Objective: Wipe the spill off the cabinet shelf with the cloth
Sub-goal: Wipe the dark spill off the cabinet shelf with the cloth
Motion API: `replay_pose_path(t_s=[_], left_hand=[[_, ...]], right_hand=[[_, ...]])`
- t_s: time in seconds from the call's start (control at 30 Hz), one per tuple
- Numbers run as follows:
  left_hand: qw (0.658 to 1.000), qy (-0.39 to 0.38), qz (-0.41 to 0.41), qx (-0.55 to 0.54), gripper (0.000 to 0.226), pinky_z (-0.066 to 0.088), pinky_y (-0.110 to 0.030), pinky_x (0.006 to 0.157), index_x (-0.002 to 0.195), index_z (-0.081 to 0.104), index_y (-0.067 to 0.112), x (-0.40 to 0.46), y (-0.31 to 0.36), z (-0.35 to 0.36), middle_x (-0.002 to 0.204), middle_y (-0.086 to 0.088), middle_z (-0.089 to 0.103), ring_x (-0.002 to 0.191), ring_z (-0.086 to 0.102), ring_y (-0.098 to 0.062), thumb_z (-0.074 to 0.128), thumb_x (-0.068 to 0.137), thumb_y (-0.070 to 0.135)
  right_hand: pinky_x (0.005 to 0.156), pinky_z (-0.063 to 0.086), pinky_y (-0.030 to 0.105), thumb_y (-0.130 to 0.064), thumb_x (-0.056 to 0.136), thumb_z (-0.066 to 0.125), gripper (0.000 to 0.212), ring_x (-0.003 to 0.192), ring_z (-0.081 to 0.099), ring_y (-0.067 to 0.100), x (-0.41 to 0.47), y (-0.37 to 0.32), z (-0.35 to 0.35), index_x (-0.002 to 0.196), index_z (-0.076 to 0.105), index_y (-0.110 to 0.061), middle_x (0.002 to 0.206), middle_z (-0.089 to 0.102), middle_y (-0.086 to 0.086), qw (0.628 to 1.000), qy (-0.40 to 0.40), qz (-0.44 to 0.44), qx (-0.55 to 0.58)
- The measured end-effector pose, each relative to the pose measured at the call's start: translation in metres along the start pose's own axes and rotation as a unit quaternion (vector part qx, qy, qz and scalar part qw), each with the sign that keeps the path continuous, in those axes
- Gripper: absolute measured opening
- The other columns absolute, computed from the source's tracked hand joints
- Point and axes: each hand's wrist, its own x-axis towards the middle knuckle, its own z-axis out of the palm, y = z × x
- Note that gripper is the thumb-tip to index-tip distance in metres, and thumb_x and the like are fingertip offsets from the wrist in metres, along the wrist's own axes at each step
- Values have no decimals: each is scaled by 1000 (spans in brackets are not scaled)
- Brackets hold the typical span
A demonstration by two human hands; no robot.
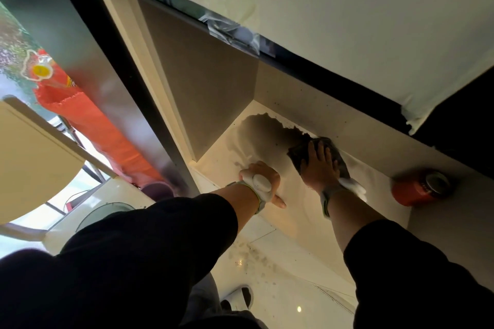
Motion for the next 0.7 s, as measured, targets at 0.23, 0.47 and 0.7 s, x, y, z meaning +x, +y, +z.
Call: replay_pose_path(t_s=[0.23, 0.47, 0.7], left_hand=[[1000, -8, 9, 8, 86, 57, -48, 90, 109, 62, 10, -2, -1, -3, 110, -17, 56, 106, 62, -37, 68, 65, 83], [1000, -21, 8, -8, 92, 55, -46, 92, 123, 61, 12, -5, -1, -9, 120, -13, 56, 113, 61, -33, 66, 67, 85], [998, -13, 59, -18, 81, 53, -37, 86, 105, 58, 19, -2, -9, -7, 111, -10, 61, 112, 59, -33, 63, 66, 90]], right_hand=[[126, 2, 52, -42, 107, 29, 63, 158, -3, 27, -16, -3, 10, 164, 6, -28, 172, -3, 3, 999, 46, 1, 9], [127, 1, 51, -43, 107, 26, 62, 158, -4, 23, -45, -5, 27, 164, 5, -32, 172, -3, -1, 997, 69, 11, 13], [127, 1, 50, -43, 106, 28, 63, 158, -3, 20, -79, -17, 44, 164, 7, -31, 172, -1, -3, 996, 85, 37, 13]])
